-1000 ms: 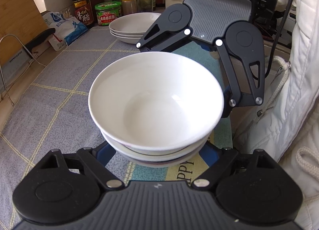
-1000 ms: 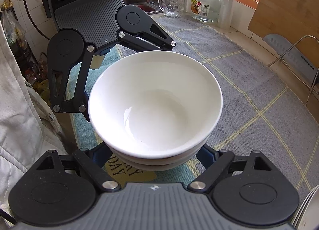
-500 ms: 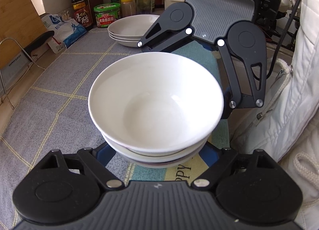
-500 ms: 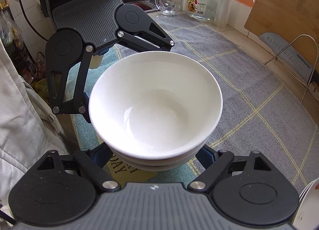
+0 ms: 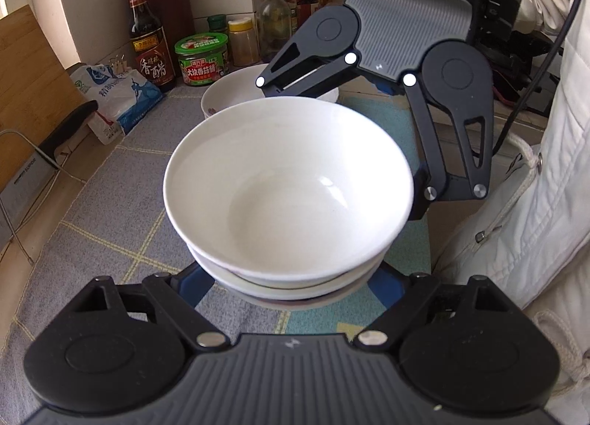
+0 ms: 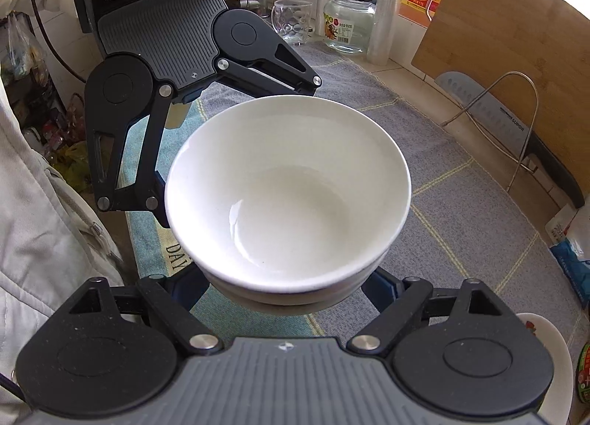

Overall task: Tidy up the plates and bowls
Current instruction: 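Lift and carry the bowl stack with both grippers toward the plate stack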

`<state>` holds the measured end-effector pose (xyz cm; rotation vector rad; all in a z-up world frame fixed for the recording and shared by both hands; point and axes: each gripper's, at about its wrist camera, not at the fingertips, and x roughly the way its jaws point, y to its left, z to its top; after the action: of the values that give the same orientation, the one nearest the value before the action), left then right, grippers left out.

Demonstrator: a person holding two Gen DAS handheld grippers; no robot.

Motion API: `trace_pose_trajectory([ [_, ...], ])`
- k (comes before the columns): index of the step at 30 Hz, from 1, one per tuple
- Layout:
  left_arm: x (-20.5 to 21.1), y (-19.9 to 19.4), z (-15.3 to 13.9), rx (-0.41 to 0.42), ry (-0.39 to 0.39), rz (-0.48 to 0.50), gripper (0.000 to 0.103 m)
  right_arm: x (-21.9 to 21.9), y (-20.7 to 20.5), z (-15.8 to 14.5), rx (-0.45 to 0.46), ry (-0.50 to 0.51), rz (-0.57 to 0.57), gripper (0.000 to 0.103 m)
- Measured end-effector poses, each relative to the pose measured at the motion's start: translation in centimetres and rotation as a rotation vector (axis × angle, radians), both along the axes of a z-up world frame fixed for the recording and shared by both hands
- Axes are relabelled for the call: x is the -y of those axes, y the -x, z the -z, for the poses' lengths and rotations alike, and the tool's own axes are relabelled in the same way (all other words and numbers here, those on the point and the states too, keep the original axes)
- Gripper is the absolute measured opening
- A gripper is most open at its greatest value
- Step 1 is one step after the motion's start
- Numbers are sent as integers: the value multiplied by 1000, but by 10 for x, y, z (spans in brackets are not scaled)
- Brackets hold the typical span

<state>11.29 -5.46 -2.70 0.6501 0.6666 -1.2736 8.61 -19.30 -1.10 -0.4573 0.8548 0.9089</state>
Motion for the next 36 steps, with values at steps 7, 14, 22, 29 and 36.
trace_pose_trajectory([
  [7,53,-7,-5,21,21,-5,88,56,-6,-10,20,19,-4,91],
  [14,105,-14,-6,50,47,-9,88,107,-15,-17,48,41,-2,91],
  [22,147,-23,-3,68,48,3,88,151,-23,-14,67,52,21,91],
  [29,176,-36,9,64,36,17,88,176,-29,0,53,56,54,91],
  [36,195,-49,22,47,26,21,88,193,-39,15,38,74,89,91],
])
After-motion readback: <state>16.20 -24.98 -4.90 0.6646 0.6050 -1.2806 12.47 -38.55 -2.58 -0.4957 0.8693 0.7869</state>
